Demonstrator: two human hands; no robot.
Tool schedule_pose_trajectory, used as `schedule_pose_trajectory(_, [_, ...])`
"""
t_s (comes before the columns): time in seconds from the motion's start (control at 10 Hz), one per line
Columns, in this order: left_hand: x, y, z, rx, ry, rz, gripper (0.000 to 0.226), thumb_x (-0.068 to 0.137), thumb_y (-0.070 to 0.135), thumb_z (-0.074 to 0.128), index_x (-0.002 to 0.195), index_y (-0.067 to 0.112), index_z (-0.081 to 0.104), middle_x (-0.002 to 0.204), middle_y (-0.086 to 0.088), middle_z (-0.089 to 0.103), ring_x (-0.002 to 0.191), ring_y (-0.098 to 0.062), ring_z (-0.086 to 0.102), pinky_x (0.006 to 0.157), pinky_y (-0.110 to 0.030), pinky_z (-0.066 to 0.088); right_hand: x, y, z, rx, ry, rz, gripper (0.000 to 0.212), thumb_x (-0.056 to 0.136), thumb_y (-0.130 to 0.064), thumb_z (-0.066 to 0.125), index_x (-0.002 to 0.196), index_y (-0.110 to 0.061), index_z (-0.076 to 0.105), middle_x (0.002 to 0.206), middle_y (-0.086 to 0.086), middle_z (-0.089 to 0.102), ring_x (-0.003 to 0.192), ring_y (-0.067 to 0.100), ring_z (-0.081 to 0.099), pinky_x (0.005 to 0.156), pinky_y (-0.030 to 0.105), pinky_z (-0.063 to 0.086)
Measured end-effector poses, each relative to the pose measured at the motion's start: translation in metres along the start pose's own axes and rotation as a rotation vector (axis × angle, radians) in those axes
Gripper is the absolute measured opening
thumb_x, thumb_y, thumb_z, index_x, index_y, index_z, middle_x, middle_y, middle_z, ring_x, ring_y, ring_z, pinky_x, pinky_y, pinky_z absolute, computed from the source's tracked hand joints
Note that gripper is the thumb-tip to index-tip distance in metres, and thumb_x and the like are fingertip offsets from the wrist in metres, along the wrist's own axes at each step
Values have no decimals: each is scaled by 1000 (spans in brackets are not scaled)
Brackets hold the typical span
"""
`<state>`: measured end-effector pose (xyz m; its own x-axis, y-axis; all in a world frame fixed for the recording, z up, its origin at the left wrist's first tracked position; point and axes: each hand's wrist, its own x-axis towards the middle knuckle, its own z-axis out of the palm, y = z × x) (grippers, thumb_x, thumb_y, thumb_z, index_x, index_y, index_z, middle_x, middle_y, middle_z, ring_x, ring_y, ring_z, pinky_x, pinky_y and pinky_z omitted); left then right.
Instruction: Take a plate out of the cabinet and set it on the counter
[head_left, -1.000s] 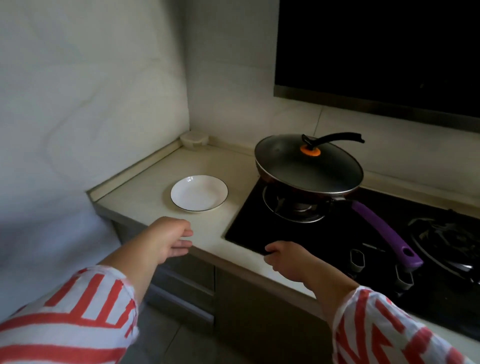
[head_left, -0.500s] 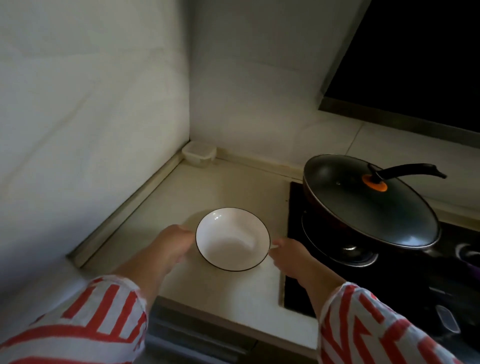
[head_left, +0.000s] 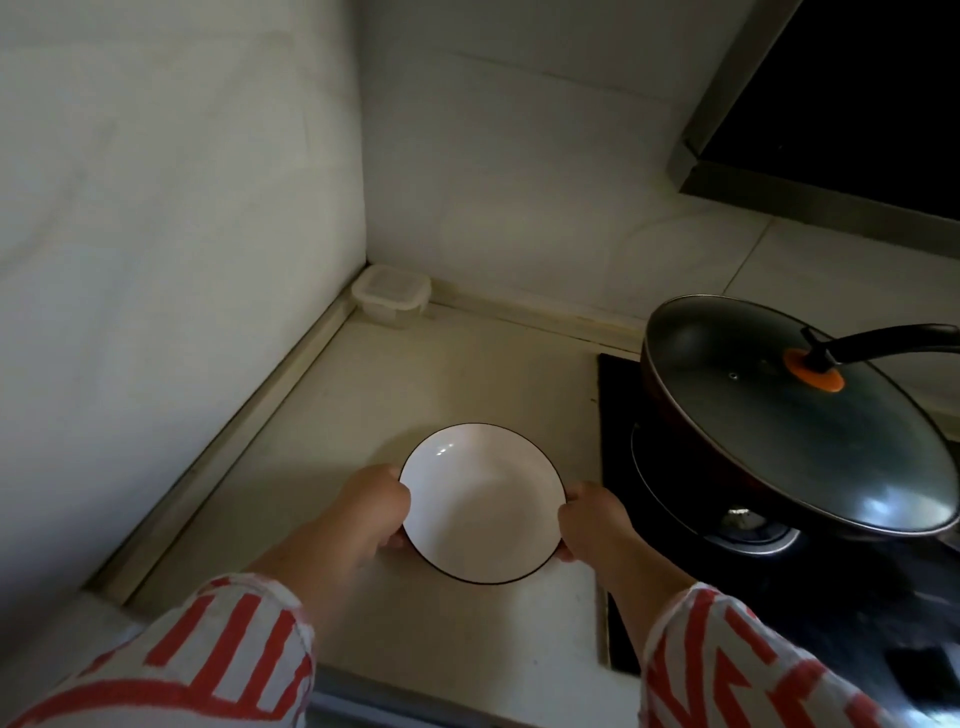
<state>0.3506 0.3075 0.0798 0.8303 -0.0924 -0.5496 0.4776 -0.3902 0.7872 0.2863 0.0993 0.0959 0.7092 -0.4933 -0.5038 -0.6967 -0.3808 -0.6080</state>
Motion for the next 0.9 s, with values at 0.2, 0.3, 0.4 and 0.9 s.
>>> schedule_pose_trajectory(0.2, [29,19,-11,57,56,52,44,78,-2,31,104,9,65,98,-19,68,74,-34,61,57,-33,50,12,-19,4,125,15,-34,33,79,5,33,94,-10,58,80,11,63,62,21,61,29,11,37])
schedule_pose_trajectory(0.3, [43,29,-15,116,93,105,42,78,-3,32,101,8,67,83,-17,64,56,-27,50,45,-22,35,22,-28,7,121,17,-47,31,77,4,33,88,-12,58,77,9,64,64,23,64,36,17,45])
schedule_pose_trajectory(0.4, [52,37,-18,156,108,115,40,78,-2,33,97,10,65,76,-14,60,52,-25,46,44,-21,30,32,-33,9,121,33,-61,31,76,3,33,81,-16,57,78,9,66,72,29,69,54,29,57])
schedule_pose_trajectory(0.9, [71,40,-19,171,73,40,36,83,6,36,113,5,55,114,-23,60,72,-32,54,44,-26,44,35,-38,9,-332,-80,-81,20,89,-14,42,98,-2,55,110,16,57,113,30,51,91,32,42])
